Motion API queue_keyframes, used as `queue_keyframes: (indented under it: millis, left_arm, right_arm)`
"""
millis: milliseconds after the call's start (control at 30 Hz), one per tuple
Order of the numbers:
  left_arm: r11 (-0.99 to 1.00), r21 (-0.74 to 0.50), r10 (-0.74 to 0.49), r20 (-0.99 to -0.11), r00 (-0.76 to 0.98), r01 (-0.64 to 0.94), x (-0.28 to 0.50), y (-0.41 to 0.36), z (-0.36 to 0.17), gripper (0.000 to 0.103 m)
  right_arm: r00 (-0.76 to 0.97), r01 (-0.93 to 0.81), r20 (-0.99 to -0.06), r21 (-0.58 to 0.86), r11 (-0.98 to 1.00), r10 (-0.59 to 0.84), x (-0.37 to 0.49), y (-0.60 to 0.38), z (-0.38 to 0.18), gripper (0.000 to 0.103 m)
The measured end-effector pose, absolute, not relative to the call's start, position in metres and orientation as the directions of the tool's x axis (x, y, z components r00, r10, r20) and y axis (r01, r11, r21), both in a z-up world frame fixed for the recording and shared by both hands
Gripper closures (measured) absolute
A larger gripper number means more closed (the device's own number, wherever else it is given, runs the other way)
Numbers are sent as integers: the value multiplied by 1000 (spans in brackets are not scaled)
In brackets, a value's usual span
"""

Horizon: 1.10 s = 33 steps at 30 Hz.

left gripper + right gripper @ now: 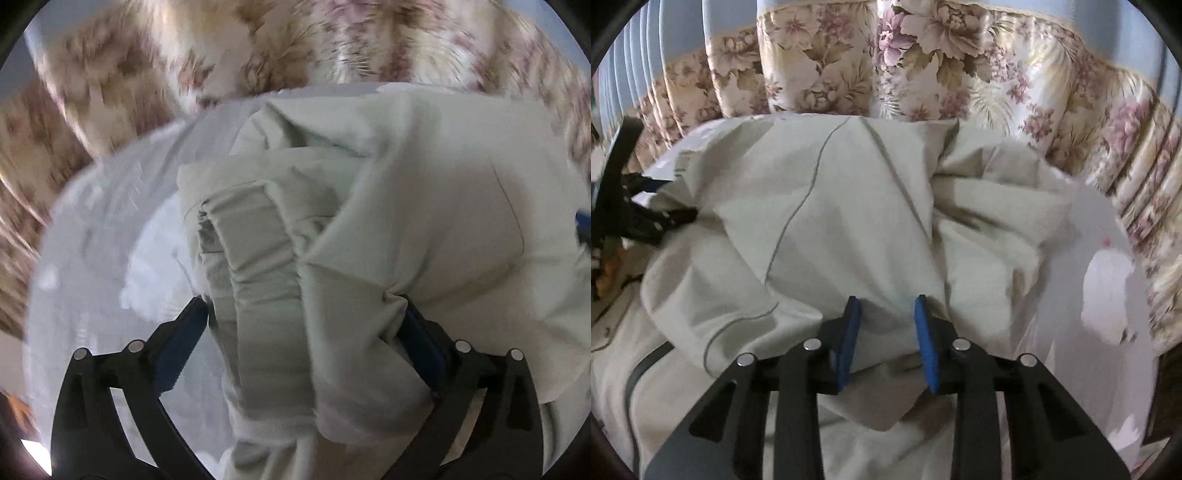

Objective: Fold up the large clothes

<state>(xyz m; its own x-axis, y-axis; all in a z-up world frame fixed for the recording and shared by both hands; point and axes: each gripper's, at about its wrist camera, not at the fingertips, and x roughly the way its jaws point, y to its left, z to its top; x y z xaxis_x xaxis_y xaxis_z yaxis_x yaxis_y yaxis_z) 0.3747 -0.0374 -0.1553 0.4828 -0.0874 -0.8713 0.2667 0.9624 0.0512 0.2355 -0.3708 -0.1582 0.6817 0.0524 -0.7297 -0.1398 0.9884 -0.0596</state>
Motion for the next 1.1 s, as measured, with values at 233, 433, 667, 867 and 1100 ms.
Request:
queue_keyframes:
  millis: [233,433,667,867,1100]
  left_arm:
    - [966,34,-105,-854,509,256,365,-36,-131,5]
    - [961,12,-156,-801,579,276,380,-51,-81,5]
    - [961,160,4,-826,564,227,458,-85,-108,6]
    - [920,340,151,-768,622,197,499,-103,-120,15]
    - [954,254,123,-818,563,161,541,-82,-126,24]
  right_arm:
    - [719,-168,-679,38,985,149,227,-384,-110,69]
    - [749,-120,-652,36,992,114,260,-400,-82,68]
    - [640,-182,-763,-37,983,90,328,-363,-130,68]
    - [609,-161,-793,-131,978,-6,387,-360,-147,70]
    - [649,-144,-760,-130,981,-6,408,-359,-140,69]
